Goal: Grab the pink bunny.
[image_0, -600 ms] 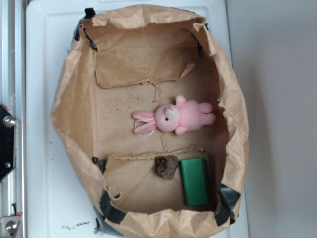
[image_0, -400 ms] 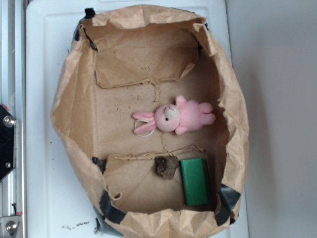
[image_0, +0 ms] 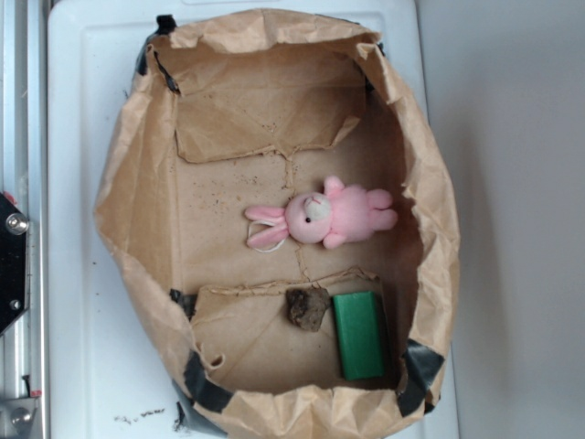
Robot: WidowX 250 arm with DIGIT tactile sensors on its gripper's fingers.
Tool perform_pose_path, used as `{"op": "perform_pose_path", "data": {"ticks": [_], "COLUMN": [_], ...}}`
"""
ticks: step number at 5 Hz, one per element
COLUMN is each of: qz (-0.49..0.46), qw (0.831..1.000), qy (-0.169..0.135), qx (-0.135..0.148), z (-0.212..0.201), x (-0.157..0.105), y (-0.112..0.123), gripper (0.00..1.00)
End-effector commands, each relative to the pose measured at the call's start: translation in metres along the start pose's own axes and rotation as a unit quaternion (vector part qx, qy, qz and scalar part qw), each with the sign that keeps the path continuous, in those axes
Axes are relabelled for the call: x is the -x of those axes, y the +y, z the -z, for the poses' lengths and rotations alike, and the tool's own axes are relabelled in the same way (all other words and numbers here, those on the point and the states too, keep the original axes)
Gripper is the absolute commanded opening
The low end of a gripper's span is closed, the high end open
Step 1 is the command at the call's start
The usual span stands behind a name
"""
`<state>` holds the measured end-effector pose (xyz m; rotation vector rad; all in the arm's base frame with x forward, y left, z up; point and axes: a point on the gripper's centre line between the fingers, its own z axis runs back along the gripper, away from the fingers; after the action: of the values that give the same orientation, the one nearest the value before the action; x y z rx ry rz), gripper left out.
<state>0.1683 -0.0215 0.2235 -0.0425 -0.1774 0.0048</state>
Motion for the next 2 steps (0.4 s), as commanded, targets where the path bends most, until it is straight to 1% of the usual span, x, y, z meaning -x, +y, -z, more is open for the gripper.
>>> {"op": "perform_pose_path", "data": {"ticks": [1,2], "qz": [0.05,0.057], "qw": [0.998,0.997], "qy": [-0.036,-0.051], "qx": [-0.012,-0.026], "z": [0.04,0.059], "x": [-0.049,-0.06], "y": [0.025,0.048], "gripper": [1.0,1.0]}}
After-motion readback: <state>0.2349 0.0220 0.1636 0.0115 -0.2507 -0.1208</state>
